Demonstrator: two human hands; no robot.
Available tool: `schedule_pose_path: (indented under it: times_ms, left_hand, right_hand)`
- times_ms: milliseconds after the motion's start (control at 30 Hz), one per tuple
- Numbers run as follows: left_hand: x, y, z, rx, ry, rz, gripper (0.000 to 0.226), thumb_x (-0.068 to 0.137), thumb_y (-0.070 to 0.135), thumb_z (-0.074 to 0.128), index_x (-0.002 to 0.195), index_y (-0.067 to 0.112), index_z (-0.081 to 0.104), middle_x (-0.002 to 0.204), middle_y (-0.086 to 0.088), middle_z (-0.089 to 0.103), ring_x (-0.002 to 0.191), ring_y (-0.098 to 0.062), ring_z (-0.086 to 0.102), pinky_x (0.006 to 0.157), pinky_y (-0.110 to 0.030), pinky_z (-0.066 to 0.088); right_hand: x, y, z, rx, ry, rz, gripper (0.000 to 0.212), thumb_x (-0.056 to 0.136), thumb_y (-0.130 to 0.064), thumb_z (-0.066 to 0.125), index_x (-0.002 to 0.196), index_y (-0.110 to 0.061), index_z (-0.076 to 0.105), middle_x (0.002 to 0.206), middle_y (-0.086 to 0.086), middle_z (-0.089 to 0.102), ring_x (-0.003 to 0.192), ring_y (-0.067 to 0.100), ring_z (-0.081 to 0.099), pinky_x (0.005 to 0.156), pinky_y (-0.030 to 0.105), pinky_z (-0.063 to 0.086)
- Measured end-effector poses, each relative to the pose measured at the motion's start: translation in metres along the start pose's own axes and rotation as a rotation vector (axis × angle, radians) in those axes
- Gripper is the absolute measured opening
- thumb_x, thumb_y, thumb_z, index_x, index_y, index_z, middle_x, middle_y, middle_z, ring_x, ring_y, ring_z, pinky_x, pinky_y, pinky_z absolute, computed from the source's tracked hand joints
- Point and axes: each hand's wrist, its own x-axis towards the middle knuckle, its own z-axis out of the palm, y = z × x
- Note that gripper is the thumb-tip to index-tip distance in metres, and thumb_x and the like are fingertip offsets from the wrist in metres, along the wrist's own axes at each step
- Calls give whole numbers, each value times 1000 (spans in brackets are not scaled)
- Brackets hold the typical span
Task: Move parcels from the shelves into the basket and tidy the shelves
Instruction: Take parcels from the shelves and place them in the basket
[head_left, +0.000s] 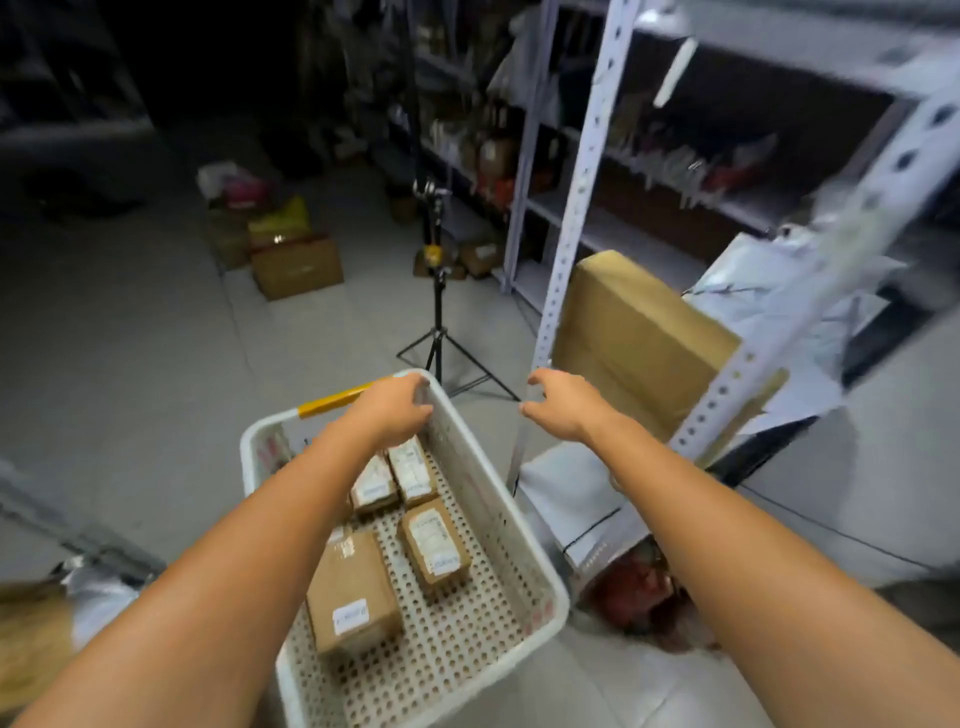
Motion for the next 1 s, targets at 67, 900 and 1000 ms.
schedule_pose_path:
  times_ms: [67,900,1000]
  left_hand:
    - [-16,30,-7,54,12,54,47,96,33,54,141,20,46,137,-10,56,124,-28,53,98,-39,47]
    - [-159,603,156,262,-203,908,50,93,42,57,140,28,47,139,-8,55,122,-28,55,99,-34,46]
    - [-165,670,184,269,-253,1063,50,93,40,57,140,26,48,137,-8,57,123,-28,55,99,-33,45]
  right_hand:
    - [-30,15,-20,9,51,5,50,95,-32,57,140,-12,48,143,13,52,129,33,50,103,40,43]
    - [-467,413,-196,130,477,782,41,94,-41,59,127,-17,58,128,6,61,116,29,58,95,40,49]
    - [-509,445,-207,179,577,939,48,95,-45,58,135,-20,53,132,5,59,118,26,57,97,37,48]
